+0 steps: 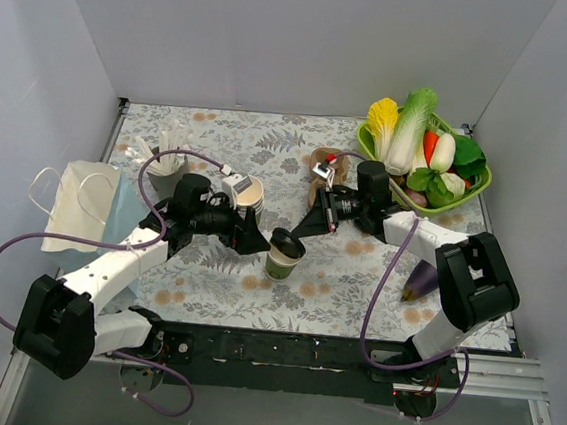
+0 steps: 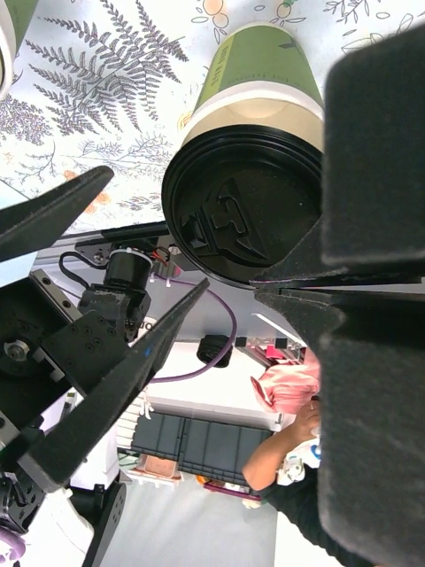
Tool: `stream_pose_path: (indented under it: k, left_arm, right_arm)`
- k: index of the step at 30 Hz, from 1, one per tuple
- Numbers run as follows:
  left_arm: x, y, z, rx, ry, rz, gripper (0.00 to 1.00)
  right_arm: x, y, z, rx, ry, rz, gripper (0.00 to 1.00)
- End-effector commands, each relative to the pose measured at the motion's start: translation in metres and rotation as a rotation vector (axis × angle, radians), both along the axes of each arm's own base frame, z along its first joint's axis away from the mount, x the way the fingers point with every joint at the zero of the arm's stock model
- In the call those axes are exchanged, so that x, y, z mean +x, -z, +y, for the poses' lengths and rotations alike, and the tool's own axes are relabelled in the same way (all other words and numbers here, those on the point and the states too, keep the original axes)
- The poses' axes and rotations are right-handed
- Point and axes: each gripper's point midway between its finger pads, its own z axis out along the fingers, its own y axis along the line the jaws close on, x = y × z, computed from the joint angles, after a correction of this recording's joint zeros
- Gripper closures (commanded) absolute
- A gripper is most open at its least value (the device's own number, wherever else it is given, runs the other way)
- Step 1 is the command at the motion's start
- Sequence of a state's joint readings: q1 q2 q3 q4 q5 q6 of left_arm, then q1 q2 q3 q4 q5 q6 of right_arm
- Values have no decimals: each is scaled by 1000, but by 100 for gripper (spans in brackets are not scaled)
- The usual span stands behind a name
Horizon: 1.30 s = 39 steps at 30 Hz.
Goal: Pack the takeout coffee
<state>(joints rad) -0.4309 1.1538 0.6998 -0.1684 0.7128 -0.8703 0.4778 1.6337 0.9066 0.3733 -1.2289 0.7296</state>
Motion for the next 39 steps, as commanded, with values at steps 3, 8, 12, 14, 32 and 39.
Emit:
stream_pose_path:
  k: [3, 8, 12, 14, 32, 39]
  left_arm:
    - [7, -5, 2, -48, -70, 32, 17]
    - [7, 3, 1, -54, -79, 74, 17]
    - [7, 9, -1, -64, -85, 103, 17]
    - [7, 14, 0, -55, -93, 109, 17]
    - [6, 42, 6, -16, -142, 171, 18]
    - [6, 47, 7, -8, -148, 179, 18]
  right_arm:
    - [1, 1, 5, 6, -14, -17, 99]
    - [0, 0, 6, 9, -20, -20, 99]
    - [0, 1, 7, 7, -22, -14, 99]
    - [0, 0, 7, 9, -23, -15, 99]
    - [-1, 0, 9, 12, -30, -7, 99]
    - [-2, 0, 9, 11, -29, -7, 99]
